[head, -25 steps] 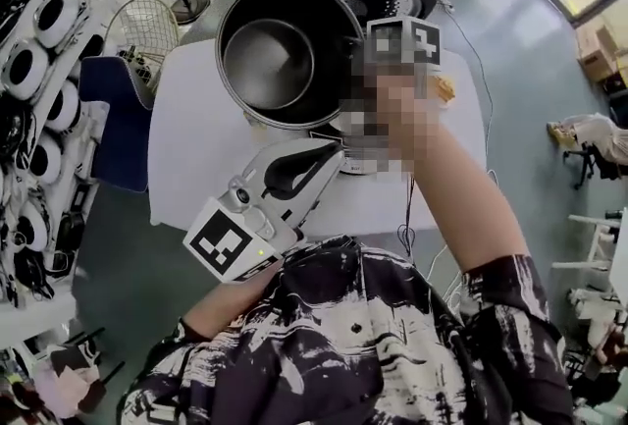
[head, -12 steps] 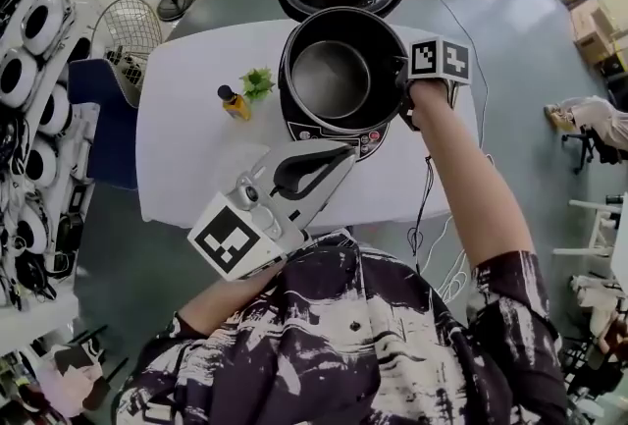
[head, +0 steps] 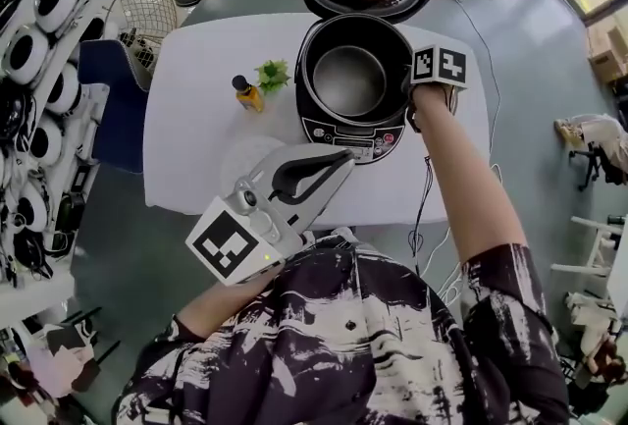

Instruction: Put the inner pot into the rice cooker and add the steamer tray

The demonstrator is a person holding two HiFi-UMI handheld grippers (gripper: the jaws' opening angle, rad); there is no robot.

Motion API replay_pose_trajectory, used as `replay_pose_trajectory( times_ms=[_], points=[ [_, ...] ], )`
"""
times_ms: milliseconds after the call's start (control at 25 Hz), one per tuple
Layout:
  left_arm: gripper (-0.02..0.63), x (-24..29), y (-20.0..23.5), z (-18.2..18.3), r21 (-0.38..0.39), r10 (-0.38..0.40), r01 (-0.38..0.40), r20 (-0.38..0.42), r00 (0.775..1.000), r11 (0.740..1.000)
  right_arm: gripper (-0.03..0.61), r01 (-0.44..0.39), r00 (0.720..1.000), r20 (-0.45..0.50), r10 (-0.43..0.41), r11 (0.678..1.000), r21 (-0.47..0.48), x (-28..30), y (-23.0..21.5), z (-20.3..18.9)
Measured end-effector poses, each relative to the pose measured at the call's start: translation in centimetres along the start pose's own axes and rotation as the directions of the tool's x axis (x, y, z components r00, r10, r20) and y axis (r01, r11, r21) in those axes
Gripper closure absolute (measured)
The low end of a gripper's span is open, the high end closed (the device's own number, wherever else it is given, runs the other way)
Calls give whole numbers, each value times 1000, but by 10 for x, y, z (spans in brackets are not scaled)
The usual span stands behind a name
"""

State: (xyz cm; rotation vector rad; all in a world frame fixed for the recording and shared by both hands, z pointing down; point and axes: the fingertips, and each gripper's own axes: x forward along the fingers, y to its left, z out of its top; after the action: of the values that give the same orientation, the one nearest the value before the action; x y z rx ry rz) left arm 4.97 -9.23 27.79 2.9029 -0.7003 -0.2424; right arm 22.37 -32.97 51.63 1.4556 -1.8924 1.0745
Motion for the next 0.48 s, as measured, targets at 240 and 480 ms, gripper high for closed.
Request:
replay_pose_trajectory(
  times_ms=[240, 480],
  points=[
    [609, -12, 15, -1, -6, 32, -32, 2, 999, 999, 558, 58, 998, -27, -60, 996, -73, 14, -1, 0],
    [609, -20, 25, 1, -11, 51, -51, 11, 999, 999, 558, 123, 990, -49, -131, 981, -152, 23, -3, 1]
  ],
)
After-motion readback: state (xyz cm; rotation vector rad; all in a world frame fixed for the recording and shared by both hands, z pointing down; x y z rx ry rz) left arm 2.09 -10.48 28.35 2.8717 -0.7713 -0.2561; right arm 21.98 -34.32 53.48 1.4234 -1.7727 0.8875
